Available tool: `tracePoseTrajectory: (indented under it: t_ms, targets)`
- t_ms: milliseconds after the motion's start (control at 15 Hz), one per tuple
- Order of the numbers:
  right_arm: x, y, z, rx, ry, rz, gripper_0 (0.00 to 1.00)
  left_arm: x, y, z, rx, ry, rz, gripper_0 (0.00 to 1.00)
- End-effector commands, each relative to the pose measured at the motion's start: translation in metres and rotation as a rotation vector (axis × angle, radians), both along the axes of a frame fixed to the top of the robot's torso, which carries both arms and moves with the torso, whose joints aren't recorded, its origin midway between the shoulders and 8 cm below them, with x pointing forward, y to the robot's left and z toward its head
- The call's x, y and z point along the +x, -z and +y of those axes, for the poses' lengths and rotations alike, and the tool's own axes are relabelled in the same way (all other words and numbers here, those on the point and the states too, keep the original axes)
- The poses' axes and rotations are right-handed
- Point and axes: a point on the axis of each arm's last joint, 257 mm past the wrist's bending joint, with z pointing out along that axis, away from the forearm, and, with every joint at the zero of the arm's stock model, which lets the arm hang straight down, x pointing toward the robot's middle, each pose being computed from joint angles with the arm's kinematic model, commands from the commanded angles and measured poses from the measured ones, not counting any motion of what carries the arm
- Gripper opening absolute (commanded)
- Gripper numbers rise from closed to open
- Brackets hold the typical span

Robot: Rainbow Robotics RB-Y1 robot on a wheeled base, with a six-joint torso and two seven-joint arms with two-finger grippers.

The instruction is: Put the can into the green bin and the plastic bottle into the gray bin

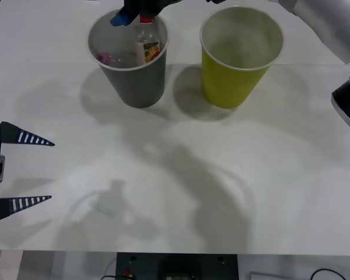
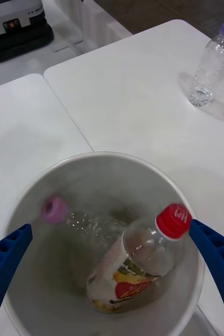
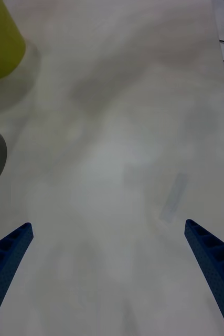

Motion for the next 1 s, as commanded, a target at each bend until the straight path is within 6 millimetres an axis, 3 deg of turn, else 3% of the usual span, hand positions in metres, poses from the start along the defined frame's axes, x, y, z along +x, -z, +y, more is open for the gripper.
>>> tracePoseTrajectory:
  t_ms: [67,600,1000]
  targets:
    - [-0.006,-0.007,-0.019,-0.025,-0.001,0.025,1.0,0.0,0.0,0.0,0.0,0.0,0.0,1.0]
    - [-0.033,-0.025,-0.093,0.01,-0.019,0.042,1.0,0.0,0.0,0.0,0.0,0.0,0.0,1.0]
    - [-0.07,-0.023,-0.171,0.011,-0.052,0.053,1.0,0.0,0.0,0.0,0.0,0.0,0.0,1.0]
